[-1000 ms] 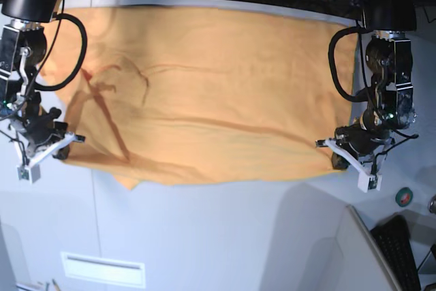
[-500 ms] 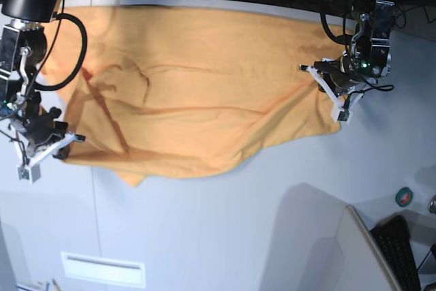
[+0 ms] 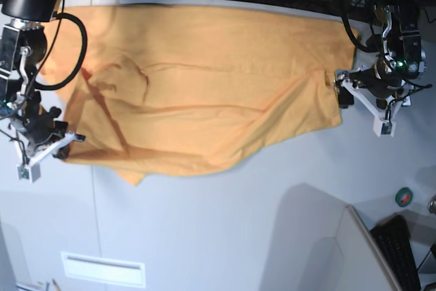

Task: Layout the t-shirt on the table in an organized manner, then fold the t-shirt properly
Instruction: 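Lift the hem edge with both grippers and fold it toward the collar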

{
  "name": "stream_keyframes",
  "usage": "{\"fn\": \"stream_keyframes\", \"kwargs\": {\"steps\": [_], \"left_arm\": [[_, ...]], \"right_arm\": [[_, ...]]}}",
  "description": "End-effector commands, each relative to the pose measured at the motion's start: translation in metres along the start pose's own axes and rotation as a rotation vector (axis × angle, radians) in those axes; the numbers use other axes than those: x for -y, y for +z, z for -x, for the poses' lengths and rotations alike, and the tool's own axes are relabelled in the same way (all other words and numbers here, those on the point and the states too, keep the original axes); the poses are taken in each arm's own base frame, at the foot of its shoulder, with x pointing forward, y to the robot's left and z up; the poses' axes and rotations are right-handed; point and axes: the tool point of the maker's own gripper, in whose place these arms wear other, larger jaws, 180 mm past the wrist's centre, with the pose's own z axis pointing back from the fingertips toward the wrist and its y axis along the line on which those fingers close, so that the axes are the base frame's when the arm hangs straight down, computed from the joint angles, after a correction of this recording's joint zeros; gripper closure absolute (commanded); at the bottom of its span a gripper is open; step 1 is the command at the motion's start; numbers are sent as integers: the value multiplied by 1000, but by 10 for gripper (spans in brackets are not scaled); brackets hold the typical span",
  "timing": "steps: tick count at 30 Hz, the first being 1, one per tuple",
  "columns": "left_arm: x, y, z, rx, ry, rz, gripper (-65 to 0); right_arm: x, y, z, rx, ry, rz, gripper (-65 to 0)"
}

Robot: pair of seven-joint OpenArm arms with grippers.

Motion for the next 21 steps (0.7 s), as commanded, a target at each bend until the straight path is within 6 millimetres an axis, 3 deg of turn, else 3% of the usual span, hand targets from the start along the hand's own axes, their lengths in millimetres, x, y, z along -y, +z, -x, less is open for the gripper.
{"fn": "stream_keyframes", "kwargs": {"steps": [1, 4, 9, 21], "left_arm": [[-7, -2, -22, 47, 8, -13, -523], [-8, -30, -27, 5, 11, 42, -525], [-4, -70, -20, -103, 64, 146, -525], [41, -88, -28, -112, 107, 251, -523]], "right_arm": [[0, 3, -20, 59, 12, -4, 0], [0, 3, -20, 59, 12, -4, 0], [0, 3, -20, 59, 12, -4, 0], [1, 3, -14, 48, 11, -2, 0]]}}
